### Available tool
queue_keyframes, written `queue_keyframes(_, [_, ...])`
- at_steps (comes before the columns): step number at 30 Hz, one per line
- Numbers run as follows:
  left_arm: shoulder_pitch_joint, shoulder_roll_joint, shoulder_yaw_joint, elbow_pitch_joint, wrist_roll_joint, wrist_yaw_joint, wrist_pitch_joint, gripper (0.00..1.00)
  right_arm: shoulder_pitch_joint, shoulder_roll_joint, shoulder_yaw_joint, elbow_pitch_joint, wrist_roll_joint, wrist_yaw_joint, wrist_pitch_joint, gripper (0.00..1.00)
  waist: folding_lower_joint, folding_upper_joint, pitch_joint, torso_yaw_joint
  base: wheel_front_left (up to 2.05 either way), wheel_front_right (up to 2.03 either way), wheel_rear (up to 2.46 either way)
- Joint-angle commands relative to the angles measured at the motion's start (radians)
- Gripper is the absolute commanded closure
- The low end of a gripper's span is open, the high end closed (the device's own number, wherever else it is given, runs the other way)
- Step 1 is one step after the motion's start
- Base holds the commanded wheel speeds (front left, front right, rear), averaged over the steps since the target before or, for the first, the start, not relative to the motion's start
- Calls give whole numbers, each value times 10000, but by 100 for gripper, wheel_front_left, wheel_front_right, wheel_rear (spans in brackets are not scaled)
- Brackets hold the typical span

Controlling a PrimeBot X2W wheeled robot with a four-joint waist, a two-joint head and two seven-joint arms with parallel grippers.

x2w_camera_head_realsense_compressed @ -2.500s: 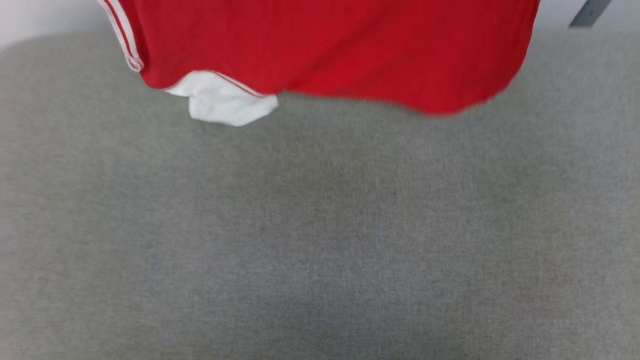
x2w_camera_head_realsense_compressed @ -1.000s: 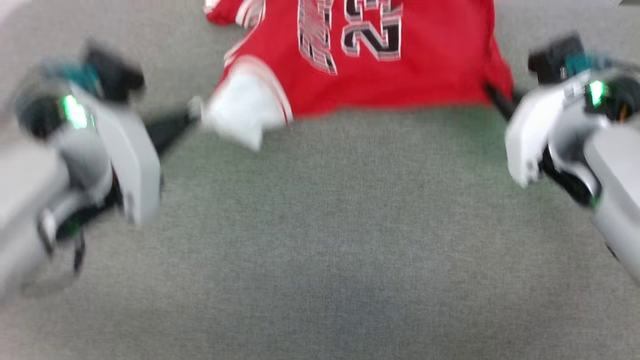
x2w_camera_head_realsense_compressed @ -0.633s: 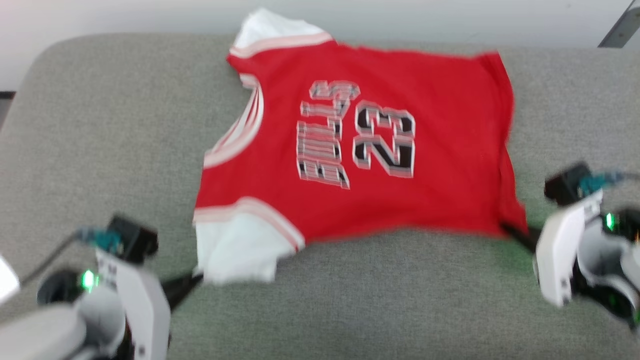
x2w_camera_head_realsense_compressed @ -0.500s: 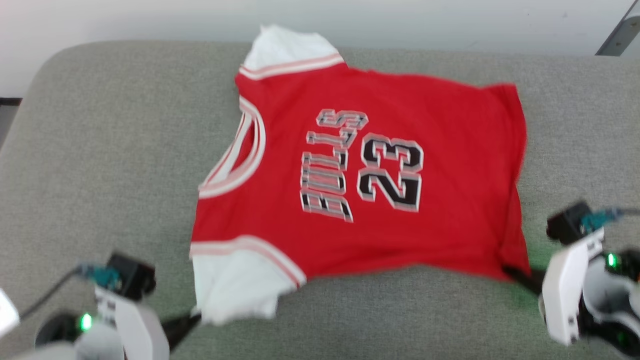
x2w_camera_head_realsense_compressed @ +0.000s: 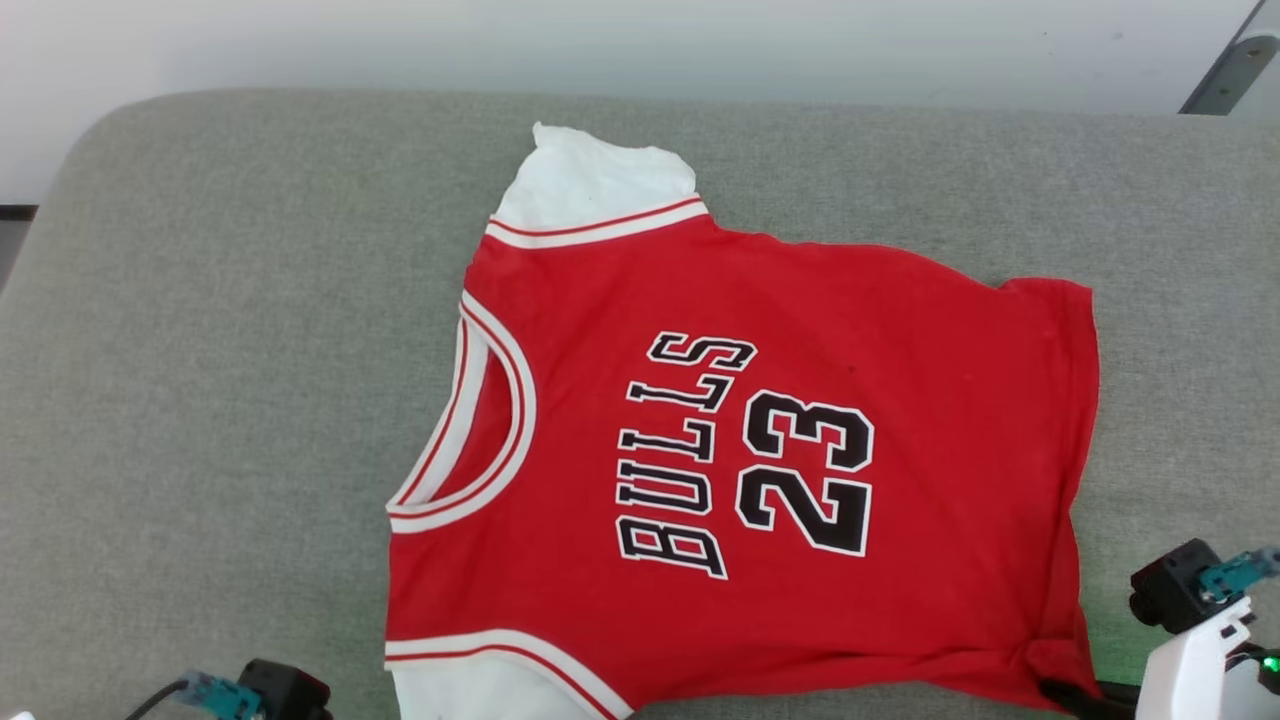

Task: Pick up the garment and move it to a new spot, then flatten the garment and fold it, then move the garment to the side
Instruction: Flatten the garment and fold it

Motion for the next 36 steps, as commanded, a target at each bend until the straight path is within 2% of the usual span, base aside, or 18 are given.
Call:
queue_keyframes(1, [-53, 103, 41, -108, 152, 56, 35, 100, 172, 79, -247, -87, -68, -15, -44, 100, 0, -1, -30, -40, 0, 0, 0])
queue_keyframes(4, [-305, 297, 147, -260, 342, 97, 121, 100, 218, 186, -627, -212, -190, -15, -122, 100, 0, -1, -63, -99, 0, 0, 0])
queue_keyframes(10, [-1600, 1091, 724, -772, 1476, 207, 649, 100, -29, 567, -1688, -532, -809, -15, -228, 100, 0, -1, -122, -266, 0, 0, 0])
queue_keyframes(12, [-2173, 1226, 965, -744, 1930, 78, 960, 100, -201, 833, -2010, -631, -1139, -15, -185, 100, 0, -1, -129, -329, 0, 0, 0])
queue_keyframes(15, [-3094, 1053, 1328, -315, 2564, -356, 1446, 100, -597, 1251, -2353, -637, -1633, -15, -94, 100, 0, -1, -99, -423, 0, 0, 0])
queue_keyframes(18, [-3986, 574, 1540, 494, 3098, -1010, 1951, 100, -1195, 1639, -2520, -462, -2113, -15, -57, 100, 0, -1, -24, -519, 0, 0, 0])
queue_keyframes(22, [-5042, -408, 1632, 2084, 3664, -2016, 2483, 100, -2121, 2139, -2433, 118, -2741, -15, -124, 100, 0, -1, 165, -648, 0, 0, 0])
queue_keyframes(30, [-6280, -2532, 1329, 5535, 4169, -3737, 2835, 100, -3868, 2825, -1516, 1922, -3236, -15, -316, 100, 0, -1, 691, -875, 0, 0, 0])
queue_keyframes(36, [-6309, -3696, 904, 7799, 3967, -4310, 3160, 100, -4662, 3294, -824, 3177, -3084, -15, -627, 100, 0, -1, 929, -998, 0, 0, 0])
